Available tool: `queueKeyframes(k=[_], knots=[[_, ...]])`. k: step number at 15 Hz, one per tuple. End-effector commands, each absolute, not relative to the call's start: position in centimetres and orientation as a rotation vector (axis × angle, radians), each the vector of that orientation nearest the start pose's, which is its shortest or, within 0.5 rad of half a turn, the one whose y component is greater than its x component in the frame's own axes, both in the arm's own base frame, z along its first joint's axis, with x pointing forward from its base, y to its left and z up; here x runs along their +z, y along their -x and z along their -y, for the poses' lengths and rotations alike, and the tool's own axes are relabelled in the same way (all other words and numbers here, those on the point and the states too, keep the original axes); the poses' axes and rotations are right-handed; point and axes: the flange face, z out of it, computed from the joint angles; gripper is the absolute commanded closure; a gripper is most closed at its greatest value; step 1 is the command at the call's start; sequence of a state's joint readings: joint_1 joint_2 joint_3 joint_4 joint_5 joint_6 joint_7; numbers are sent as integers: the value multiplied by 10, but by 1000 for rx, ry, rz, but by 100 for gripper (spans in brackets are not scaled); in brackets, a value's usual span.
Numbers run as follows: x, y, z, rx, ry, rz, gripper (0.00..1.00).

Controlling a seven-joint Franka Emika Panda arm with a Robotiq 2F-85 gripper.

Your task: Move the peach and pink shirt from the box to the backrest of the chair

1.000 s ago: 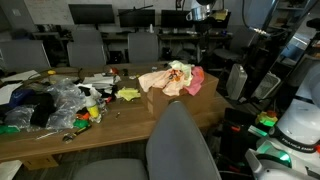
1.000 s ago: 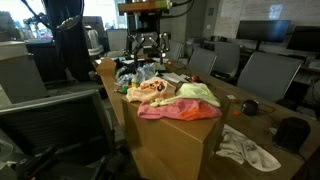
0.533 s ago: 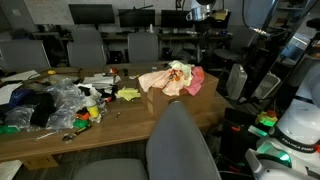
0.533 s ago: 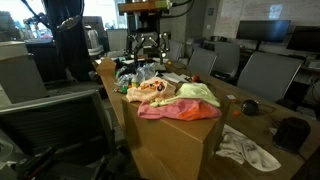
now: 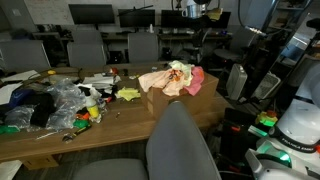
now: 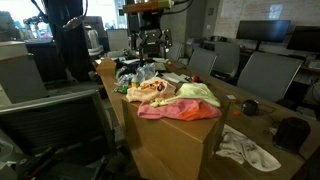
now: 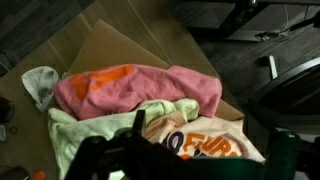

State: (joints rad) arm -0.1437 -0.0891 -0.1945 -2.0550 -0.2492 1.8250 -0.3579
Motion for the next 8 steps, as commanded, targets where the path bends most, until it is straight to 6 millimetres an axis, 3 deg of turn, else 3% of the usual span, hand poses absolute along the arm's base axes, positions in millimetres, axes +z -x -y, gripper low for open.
queueKeyframes(k=[1, 8], knots=[[486, -515, 189, 177, 3298, 180, 0], [498, -568, 155, -32, 3188, 297, 0]])
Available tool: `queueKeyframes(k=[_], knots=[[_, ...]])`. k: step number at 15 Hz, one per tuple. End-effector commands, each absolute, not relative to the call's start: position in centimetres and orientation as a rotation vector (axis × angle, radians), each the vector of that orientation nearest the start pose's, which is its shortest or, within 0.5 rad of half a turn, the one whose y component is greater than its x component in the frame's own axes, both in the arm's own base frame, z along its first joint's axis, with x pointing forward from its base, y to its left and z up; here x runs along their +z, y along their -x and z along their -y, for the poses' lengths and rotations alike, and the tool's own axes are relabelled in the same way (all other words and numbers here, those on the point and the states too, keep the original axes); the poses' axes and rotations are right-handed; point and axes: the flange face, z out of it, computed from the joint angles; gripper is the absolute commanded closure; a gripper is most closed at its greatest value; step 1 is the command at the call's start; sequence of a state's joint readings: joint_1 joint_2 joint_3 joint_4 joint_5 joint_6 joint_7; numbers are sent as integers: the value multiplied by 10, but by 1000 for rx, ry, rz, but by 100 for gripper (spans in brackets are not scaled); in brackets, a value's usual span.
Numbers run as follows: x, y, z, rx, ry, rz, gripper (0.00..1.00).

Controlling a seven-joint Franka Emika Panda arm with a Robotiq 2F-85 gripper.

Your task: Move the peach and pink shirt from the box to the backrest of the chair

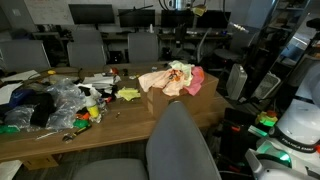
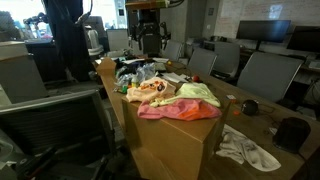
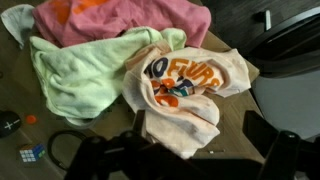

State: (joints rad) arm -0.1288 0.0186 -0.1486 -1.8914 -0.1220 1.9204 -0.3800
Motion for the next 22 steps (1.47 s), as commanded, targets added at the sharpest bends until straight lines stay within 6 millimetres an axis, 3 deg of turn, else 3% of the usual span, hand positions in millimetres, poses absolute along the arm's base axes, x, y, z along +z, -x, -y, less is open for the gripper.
queueKeyframes(k=[1, 8, 17, 22], knots=[[494, -575, 149, -43, 3161, 310, 0], [446, -612, 129, 28, 3095, 301, 0], [386, -646, 137, 60, 3173, 44, 0], [346, -656, 142, 171, 3175, -86, 0]])
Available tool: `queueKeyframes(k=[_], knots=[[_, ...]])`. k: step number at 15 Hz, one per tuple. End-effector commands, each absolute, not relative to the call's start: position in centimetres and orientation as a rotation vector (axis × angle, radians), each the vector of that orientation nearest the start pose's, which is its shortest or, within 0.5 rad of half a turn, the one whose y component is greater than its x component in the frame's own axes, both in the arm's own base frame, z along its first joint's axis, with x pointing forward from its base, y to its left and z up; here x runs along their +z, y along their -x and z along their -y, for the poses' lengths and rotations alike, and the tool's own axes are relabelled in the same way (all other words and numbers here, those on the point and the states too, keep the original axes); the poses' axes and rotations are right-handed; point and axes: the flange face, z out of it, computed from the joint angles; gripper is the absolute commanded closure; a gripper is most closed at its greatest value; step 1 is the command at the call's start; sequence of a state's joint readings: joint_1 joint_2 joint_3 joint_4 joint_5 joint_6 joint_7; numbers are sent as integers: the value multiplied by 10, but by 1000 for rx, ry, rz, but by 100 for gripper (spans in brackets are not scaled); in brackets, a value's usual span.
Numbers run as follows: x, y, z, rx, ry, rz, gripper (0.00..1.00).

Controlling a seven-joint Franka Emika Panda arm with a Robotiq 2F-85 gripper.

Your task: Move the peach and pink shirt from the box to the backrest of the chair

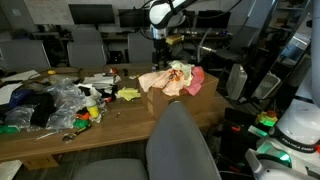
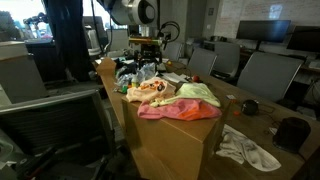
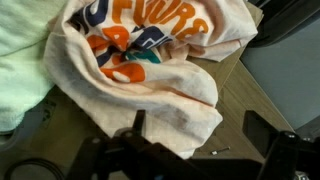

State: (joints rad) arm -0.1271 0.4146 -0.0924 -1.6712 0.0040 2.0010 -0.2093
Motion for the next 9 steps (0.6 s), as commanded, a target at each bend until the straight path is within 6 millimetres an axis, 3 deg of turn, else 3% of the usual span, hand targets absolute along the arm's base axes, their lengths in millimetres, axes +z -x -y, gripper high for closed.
queueKeyframes(k=[1, 9], knots=[[339, -657, 143, 190, 3177, -111, 0], [304, -653, 161, 356, 3232, -274, 0]])
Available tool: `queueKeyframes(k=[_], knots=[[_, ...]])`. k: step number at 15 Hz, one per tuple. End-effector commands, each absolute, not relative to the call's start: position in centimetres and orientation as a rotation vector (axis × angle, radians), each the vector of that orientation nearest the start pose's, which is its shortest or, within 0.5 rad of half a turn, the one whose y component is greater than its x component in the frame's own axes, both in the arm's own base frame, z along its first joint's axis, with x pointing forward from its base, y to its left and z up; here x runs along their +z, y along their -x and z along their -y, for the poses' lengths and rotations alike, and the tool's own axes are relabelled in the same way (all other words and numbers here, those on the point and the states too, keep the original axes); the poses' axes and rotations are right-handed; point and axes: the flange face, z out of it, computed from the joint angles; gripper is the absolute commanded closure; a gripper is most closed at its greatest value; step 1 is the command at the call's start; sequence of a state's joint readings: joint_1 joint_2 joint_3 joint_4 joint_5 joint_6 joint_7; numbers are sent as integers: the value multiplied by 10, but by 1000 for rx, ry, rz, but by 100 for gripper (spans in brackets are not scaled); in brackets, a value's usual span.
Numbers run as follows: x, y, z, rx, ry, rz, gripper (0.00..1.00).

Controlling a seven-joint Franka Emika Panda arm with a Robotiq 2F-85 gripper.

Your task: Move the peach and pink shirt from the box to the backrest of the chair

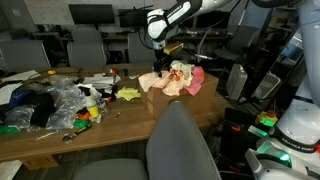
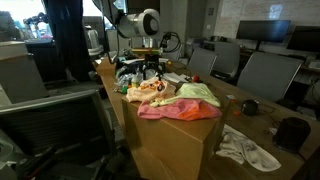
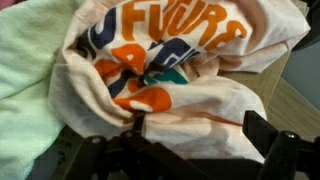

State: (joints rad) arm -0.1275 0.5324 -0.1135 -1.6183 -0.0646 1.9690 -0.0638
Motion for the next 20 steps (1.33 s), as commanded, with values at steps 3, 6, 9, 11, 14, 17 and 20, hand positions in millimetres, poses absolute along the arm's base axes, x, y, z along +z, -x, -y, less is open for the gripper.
queueKeyframes(k=[3, 6, 9, 11, 14, 17, 20], knots=[[297, -650, 164, 378, 3230, -301, 0], [293, -648, 163, 394, 3215, -314, 0], [288, -645, 162, 423, 3200, -319, 0], [284, -644, 161, 447, 3193, -318, 0], [276, -642, 161, 471, 3183, -318, 0], [269, -641, 161, 476, 3177, -312, 0], [263, -641, 164, 479, 3184, -313, 0]])
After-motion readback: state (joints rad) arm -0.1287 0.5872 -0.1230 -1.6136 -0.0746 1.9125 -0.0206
